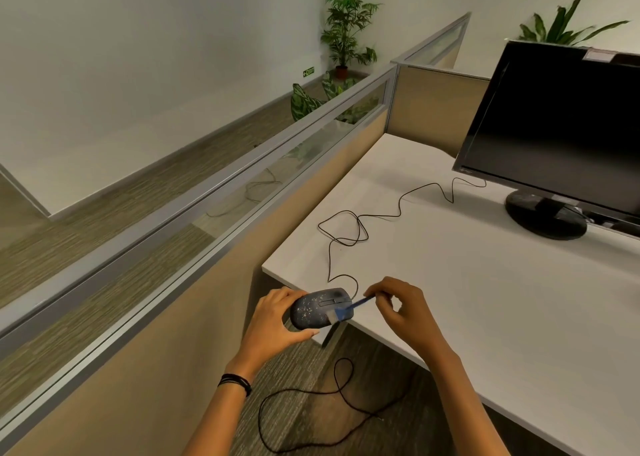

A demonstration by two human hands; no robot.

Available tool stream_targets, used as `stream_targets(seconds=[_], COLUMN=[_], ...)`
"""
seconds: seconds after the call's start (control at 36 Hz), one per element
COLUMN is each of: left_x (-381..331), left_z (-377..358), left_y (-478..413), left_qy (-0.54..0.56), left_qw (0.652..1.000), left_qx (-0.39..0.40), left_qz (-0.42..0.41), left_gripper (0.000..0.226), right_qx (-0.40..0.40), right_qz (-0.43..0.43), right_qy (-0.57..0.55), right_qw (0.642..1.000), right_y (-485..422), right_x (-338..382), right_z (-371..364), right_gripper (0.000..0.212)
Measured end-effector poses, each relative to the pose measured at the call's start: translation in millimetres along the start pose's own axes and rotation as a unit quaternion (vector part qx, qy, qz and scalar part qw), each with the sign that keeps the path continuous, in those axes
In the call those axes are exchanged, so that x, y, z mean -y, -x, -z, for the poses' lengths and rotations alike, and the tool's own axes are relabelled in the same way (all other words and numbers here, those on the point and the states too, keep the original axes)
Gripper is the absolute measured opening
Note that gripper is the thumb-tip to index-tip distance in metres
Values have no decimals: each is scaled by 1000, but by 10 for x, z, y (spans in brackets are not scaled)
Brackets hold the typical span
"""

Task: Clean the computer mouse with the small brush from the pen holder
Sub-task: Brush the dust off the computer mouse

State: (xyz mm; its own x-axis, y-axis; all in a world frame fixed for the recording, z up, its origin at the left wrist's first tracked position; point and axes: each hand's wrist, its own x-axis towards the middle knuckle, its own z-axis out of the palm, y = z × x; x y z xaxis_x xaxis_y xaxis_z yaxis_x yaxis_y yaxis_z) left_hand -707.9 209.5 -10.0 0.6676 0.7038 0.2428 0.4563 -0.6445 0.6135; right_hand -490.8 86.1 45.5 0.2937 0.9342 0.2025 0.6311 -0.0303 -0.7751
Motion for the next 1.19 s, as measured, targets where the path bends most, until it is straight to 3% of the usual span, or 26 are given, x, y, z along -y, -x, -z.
stream_targets(seconds=[0.97,1.19], left_x=[-8,-26], left_z=[23,29], left_y=[-28,-10], left_qy=[0,1], left_qw=[1000,1000], left_qx=[4,10], left_qz=[-1,-3], left_gripper=[67,75], right_qx=[20,12], right_qz=[12,12], right_qy=[-22,-21], right_qw=[999,1000], right_y=[-41,-39], right_x=[28,37], right_z=[-20,-24], right_gripper=[23,20])
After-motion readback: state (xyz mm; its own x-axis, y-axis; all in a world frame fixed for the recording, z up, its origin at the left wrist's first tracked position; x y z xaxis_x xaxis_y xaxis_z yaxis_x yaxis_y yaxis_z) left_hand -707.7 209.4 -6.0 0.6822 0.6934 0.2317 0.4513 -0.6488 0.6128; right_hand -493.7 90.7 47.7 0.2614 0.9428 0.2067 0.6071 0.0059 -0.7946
